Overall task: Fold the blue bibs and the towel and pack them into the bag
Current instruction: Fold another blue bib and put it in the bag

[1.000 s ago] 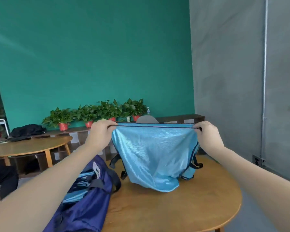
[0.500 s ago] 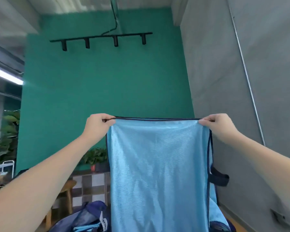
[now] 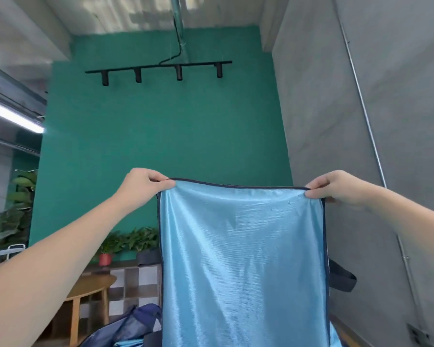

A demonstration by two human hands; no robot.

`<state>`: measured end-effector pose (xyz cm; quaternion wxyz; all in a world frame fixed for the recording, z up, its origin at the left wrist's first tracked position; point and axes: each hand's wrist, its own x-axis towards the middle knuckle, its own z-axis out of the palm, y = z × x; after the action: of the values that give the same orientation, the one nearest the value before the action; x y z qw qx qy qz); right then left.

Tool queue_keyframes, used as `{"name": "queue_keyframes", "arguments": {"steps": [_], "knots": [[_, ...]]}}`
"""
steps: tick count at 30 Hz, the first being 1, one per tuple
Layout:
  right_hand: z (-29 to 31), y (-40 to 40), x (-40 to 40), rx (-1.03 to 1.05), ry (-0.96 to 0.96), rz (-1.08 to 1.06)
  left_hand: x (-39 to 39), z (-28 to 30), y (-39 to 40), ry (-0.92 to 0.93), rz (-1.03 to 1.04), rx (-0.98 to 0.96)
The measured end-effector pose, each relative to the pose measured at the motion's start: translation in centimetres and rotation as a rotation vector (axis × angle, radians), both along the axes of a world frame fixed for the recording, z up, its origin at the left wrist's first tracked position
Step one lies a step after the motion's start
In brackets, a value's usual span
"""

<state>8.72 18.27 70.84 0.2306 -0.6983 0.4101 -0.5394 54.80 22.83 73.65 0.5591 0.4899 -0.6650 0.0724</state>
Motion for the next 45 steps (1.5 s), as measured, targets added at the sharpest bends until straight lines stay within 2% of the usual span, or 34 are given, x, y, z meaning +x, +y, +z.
{"name": "queue_keyframes", "arguments": {"steps": [3, 5, 9, 13, 20, 25, 29, 34, 38, 42, 45], "knots": [[-0.3, 0.2, -0.1, -0.036, -0.116, 0.077, 0.1, -0.3, 0.3, 0.111, -0.113, 0.021], [-0.4, 0.0, -0.2, -0.081, -0.157, 0.056, 0.1, -0.5, 0.4, 0.134, -0.144, 0.024], [-0.8, 0.5, 0.0, -0.049, -0.017, -0.002, 0.0, -0.9, 0.2, 0.055, -0.082, 0.027], [-0.4, 1.3, -0.2, -0.097, -0.129, 0.018, 0.0, -1.0, 0.3, 0.055, -0.093, 0.052], [0.1, 2.0, -0.2, -0.189, -0.132, -0.091, 0.2, -1.3, 0.9, 0.126, -0.234, 0.157], [0.0, 1.8, -0.5, -0.222, -0.085, -0.161, 0.2, -1.3, 0.8, 0.177, -0.252, 0.180], [0.1, 1.7, -0.7, -0.206, 0.015, -0.162, 0.0, -1.0, 0.4, 0.182, -0.232, 0.128], [-0.5, 0.3, -0.6, -0.140, 0.067, -0.188, 0.1, -1.3, -1.2, 0.149, -0.202, 0.139], [-1.7, -1.6, -0.1, -0.045, 0.038, -0.180, 0.5, -2.8, -4.2, 0.058, -0.085, 0.157], [-2.9, -5.4, -0.5, 0.205, 0.012, -0.062, 1.0, -4.7, -7.7, 0.001, -0.001, 0.224], [-3.8, -8.8, -0.7, 0.402, 0.070, 0.006, 1.2, -6.1, -10.9, 0.027, -0.043, 0.340]]}}
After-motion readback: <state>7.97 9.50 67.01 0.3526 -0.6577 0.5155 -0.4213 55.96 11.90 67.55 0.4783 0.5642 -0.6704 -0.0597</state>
